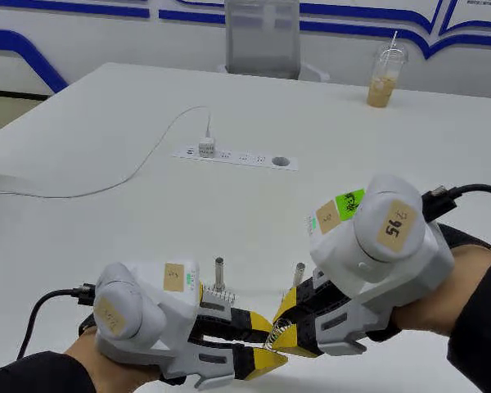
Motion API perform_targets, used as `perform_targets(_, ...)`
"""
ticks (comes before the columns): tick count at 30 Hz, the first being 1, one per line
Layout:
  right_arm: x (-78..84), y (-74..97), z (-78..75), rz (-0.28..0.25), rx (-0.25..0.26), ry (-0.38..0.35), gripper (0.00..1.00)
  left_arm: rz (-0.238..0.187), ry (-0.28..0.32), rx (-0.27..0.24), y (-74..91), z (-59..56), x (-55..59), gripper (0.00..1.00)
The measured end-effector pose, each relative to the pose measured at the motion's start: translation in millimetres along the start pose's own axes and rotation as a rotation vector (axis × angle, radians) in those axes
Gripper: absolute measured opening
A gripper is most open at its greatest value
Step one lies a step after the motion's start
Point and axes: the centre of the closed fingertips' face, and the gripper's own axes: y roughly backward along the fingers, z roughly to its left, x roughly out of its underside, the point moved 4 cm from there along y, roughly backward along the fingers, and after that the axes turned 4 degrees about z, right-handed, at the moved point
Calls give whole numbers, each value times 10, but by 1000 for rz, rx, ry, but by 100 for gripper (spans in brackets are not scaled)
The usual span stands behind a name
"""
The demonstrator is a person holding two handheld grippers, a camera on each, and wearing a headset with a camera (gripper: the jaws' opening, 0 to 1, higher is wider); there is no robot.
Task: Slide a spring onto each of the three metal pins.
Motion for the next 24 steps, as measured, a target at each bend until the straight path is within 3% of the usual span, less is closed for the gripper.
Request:
perform_targets(7, -1, 12, -13, 0, 4, -3, 12, -10, 5, -7, -6, 13, -7, 12)
perform_targets(24, 113, 173, -140, 3, 45, -42, 12, -14, 67, -59, 101, 94, 60, 29)
